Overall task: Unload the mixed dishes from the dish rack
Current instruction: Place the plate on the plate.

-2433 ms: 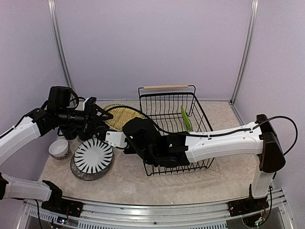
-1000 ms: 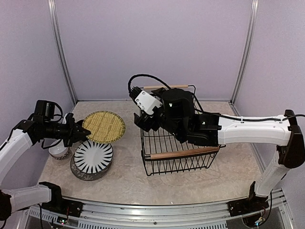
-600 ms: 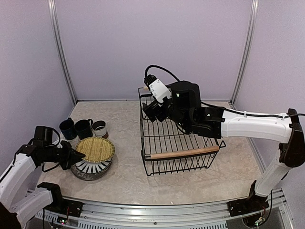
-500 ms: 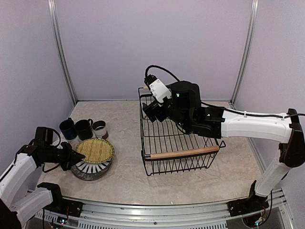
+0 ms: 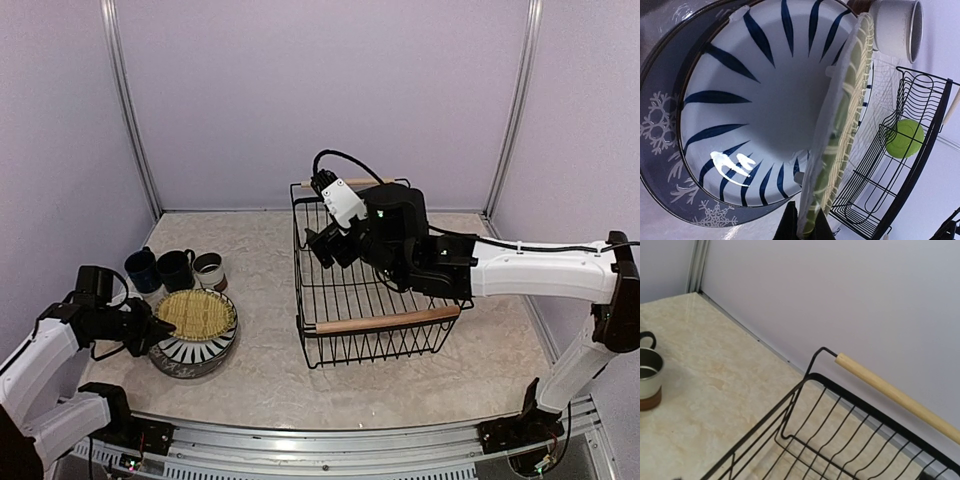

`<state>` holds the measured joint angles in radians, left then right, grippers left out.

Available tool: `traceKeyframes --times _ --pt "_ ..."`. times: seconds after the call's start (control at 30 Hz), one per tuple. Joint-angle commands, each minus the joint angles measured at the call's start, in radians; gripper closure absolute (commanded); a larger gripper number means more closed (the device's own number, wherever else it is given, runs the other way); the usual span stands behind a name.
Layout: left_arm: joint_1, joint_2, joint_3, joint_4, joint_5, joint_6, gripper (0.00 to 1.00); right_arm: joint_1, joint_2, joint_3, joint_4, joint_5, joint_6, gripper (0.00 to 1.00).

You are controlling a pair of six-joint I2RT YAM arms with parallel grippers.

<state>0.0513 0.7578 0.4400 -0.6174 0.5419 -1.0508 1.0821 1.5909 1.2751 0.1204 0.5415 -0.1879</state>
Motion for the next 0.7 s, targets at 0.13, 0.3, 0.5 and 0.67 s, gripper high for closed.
traceKeyframes --times 0.13,0.3,0.5,0.67 --pt "0.007 0.011 0.012 -0.061 -0.084 -0.052 0.83 -0.010 -0.062 -0.041 0.052 -0.026 0.026 0.00" --pt "0.007 0.004 0.031 -0.095 -0.093 -0.067 0.59 -0.012 -0.071 -0.054 0.060 -0.038 0.036 0.00" --pt "0.005 -0.012 0.040 -0.126 -0.094 -0.093 0.38 -0.012 -0.072 -0.059 0.054 -0.040 0.044 0.00" --pt "0.006 -0.029 0.083 -0.199 -0.148 -0.103 0.34 -0.012 -0.082 -0.063 0.050 -0.046 0.053 0.00"
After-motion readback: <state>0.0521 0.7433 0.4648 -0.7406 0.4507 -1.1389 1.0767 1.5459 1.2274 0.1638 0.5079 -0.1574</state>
